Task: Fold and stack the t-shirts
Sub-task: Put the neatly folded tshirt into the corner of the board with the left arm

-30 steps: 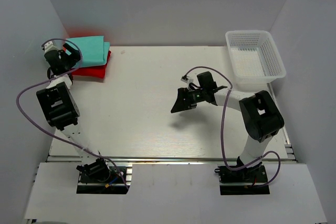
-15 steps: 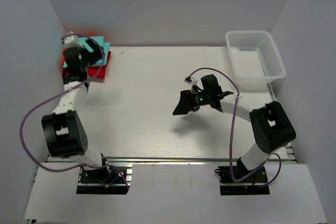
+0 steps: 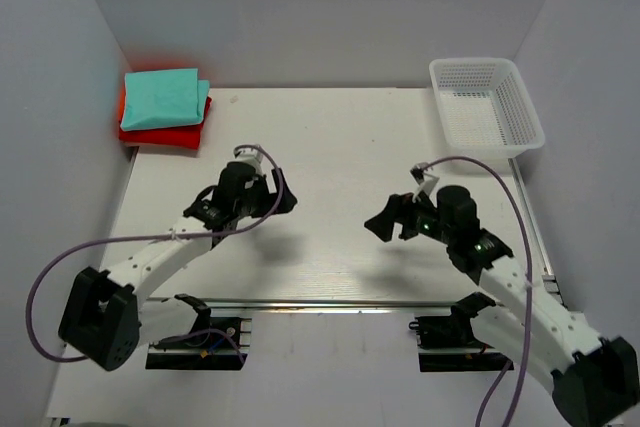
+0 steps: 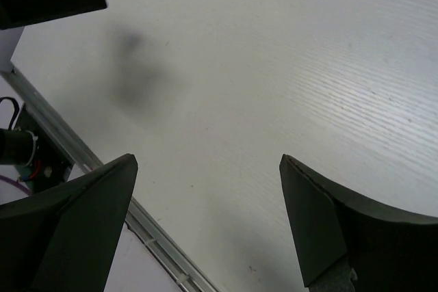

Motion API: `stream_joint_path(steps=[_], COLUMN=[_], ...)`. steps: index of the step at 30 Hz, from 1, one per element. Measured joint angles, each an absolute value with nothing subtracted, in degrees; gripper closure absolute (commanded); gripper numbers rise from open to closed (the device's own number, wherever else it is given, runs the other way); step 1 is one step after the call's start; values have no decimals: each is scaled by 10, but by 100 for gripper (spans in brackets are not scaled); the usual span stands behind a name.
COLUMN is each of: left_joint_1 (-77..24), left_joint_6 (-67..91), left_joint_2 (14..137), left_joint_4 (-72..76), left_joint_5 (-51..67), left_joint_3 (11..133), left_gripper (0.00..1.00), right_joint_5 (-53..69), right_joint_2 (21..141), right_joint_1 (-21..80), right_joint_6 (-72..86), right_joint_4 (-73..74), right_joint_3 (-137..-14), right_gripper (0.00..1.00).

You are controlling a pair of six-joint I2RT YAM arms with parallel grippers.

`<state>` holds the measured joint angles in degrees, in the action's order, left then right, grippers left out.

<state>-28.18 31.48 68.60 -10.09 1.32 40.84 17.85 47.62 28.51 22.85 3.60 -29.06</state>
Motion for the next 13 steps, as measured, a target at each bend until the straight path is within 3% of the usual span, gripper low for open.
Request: stream_joint_path(steps=[5, 13], left_joint_1=[-308, -328], left_joint_6=[323, 322], left_joint_2=[592, 564], left_joint_4=[-148, -183], left_joint_5=[-46, -104], left_joint_3=[392, 401], left_gripper=[0, 0], right_joint_5=[116, 78], right_joint_2=[356, 332], right_joint_1=[285, 285], right_joint_6=[251, 254], right_joint_4=[77, 93], right_joint_3=[-235, -232], right_gripper=[10, 10])
